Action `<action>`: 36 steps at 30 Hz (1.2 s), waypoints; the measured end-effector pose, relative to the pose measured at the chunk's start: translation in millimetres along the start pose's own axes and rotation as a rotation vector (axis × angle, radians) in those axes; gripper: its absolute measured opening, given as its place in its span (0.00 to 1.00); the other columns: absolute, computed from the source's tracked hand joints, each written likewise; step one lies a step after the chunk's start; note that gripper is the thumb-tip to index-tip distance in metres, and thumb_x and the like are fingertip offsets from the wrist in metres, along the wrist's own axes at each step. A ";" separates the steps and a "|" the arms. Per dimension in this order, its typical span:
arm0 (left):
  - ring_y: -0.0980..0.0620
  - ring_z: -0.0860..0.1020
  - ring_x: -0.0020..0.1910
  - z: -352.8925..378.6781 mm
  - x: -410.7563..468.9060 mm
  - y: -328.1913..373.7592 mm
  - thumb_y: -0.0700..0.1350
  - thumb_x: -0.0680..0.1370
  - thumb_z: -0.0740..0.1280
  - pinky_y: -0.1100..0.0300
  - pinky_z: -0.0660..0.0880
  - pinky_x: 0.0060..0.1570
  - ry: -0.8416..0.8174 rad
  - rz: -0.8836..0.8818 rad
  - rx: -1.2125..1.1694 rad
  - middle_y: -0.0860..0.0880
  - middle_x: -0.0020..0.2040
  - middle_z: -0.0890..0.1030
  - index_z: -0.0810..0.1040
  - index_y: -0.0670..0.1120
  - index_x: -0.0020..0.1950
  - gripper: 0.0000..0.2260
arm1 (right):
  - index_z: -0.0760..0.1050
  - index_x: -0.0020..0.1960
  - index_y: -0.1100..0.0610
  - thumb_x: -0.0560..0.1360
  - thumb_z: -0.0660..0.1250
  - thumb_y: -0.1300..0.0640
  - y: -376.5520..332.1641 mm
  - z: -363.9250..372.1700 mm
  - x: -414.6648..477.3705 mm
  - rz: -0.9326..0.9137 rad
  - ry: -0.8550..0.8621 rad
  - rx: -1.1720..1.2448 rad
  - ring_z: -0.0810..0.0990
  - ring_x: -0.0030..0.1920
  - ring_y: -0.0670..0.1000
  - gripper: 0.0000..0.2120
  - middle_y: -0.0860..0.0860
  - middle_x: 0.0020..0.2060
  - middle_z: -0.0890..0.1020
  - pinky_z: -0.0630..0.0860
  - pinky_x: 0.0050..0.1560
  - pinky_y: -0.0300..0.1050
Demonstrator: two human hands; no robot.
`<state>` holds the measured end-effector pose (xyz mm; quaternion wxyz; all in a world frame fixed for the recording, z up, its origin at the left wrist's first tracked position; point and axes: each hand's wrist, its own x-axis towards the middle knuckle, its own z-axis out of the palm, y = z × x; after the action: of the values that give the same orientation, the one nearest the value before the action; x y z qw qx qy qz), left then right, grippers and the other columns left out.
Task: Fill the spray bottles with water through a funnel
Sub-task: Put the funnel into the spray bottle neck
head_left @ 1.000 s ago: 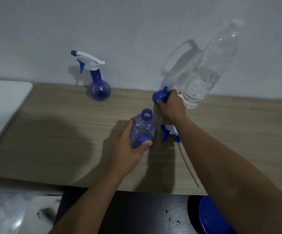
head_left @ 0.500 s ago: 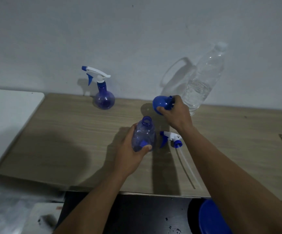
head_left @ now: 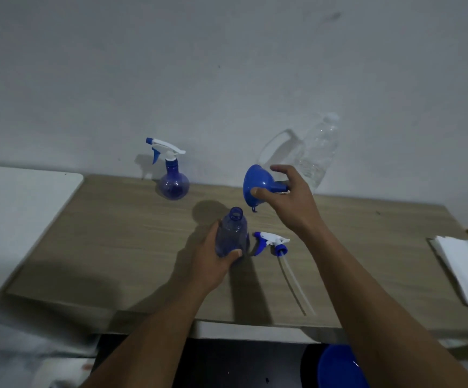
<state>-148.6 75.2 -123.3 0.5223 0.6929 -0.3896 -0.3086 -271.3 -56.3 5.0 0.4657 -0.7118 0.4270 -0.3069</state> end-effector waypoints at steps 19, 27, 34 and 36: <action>0.64 0.76 0.51 1.3 0.0 6.9 0.39 0.73 0.75 0.72 0.72 0.46 -0.028 -0.032 0.015 0.56 0.59 0.77 0.67 0.59 0.66 0.28 | 0.71 0.61 0.50 0.73 0.75 0.60 -31.1 7.0 -21.0 -0.139 -0.180 0.091 0.82 0.36 0.43 0.21 0.51 0.52 0.79 0.77 0.38 0.36; 0.64 0.76 0.52 3.5 0.4 0.9 0.40 0.72 0.76 0.74 0.72 0.45 -0.005 -0.058 -0.002 0.58 0.59 0.77 0.66 0.57 0.70 0.31 | 0.66 0.74 0.45 0.66 0.81 0.57 -10.2 15.5 -28.4 -0.144 -0.158 0.084 0.85 0.51 0.48 0.41 0.45 0.62 0.78 0.83 0.52 0.46; 0.51 0.76 0.62 5.5 1.1 -0.9 0.43 0.71 0.77 0.53 0.76 0.60 0.023 -0.053 0.032 0.53 0.66 0.77 0.66 0.55 0.73 0.34 | 0.70 0.74 0.50 0.65 0.83 0.56 -1.9 24.1 -30.7 -0.177 -0.094 0.066 0.83 0.56 0.46 0.41 0.47 0.64 0.77 0.82 0.56 0.44; 0.54 0.75 0.61 5.0 0.6 -1.4 0.43 0.71 0.77 0.59 0.74 0.56 0.019 -0.050 0.034 0.56 0.64 0.76 0.65 0.55 0.73 0.34 | 0.68 0.75 0.51 0.65 0.82 0.58 0.0 26.3 -30.1 -0.181 -0.103 0.080 0.82 0.59 0.45 0.42 0.46 0.66 0.77 0.80 0.59 0.41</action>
<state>-152.2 72.4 -126.0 0.5063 0.7141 -0.3722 -0.3085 -262.8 -18.9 -6.1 0.4853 -0.7432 0.3239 -0.3275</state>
